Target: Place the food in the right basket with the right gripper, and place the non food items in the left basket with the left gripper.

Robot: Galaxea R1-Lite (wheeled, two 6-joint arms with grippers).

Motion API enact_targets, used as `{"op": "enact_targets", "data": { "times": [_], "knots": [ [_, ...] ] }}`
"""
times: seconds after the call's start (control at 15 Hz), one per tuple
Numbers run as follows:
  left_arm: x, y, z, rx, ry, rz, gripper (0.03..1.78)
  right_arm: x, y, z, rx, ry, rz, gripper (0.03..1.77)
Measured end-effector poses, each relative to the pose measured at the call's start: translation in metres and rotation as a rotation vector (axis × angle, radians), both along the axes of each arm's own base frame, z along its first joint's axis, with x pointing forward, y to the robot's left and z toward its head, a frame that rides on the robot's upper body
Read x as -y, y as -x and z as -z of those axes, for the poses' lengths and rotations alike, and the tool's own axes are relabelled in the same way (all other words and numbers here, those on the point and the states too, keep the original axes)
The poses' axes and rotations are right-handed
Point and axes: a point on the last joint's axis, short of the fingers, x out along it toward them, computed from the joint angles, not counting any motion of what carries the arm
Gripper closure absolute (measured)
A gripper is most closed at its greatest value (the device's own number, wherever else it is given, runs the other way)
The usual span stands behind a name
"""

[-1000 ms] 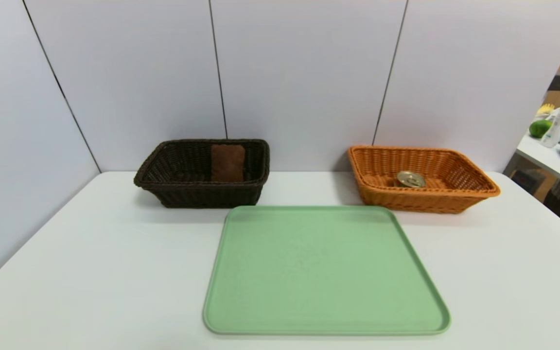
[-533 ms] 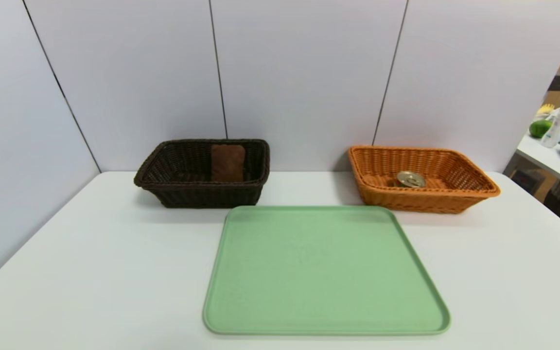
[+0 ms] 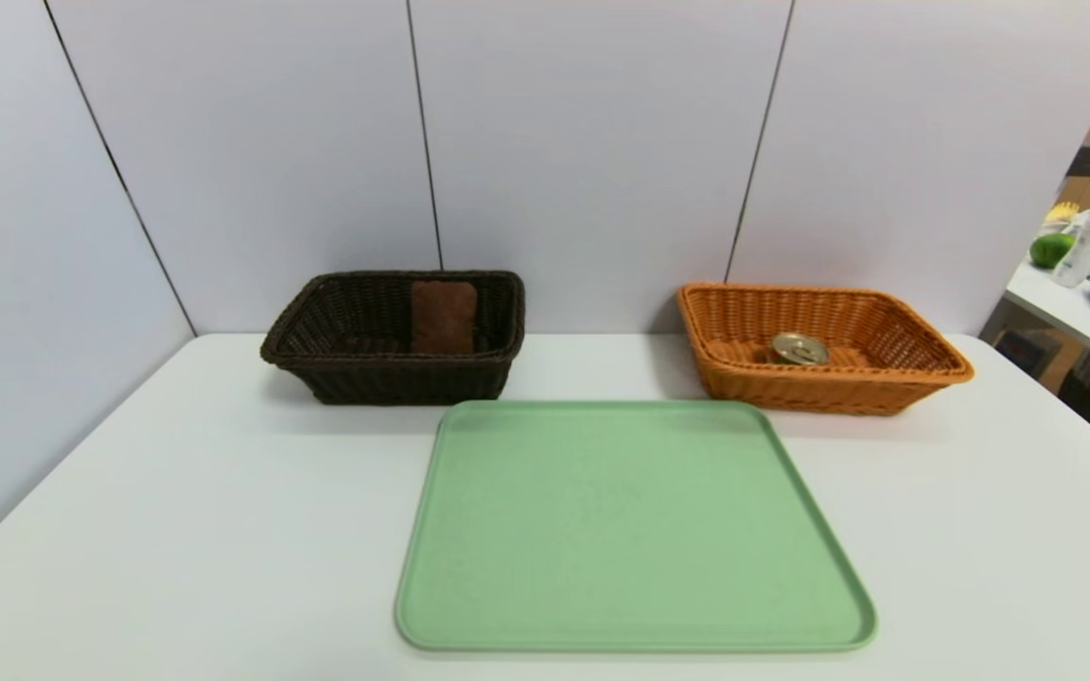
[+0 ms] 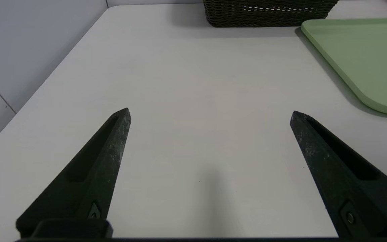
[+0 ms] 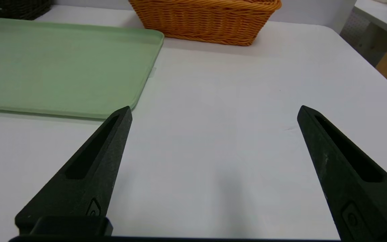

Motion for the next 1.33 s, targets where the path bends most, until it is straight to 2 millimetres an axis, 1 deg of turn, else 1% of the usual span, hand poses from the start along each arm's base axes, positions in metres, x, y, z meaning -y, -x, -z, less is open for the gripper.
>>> {"op": "enact_targets", "data": {
  "times": [0.4, 1.0, 1.13, 1.33],
  "knots": [
    [0.0001, 0.0001, -0.0002, 0.0, 0.012, 0.006, 0.12, 0.0003, 0.0002, -0.0005, -0.002, -0.046, 0.014, 0.1],
    [0.0001, 0.0001, -0.0004, 0.002, 0.021, 0.005, 0.12, 0.0006, 0.0002, -0.0003, -0.005, -0.06, 0.025, 0.1],
    [0.0001, 0.0001, -0.0004, 0.002, 0.021, 0.005, 0.12, 0.0006, 0.0002, 0.0, -0.009, -0.06, 0.027, 0.48],
    [0.0001, 0.0, -0.0003, 0.002, 0.021, 0.005, 0.12, 0.0006, 0.0005, -0.0001, -0.013, -0.06, 0.027, 0.87]
  ]
}}
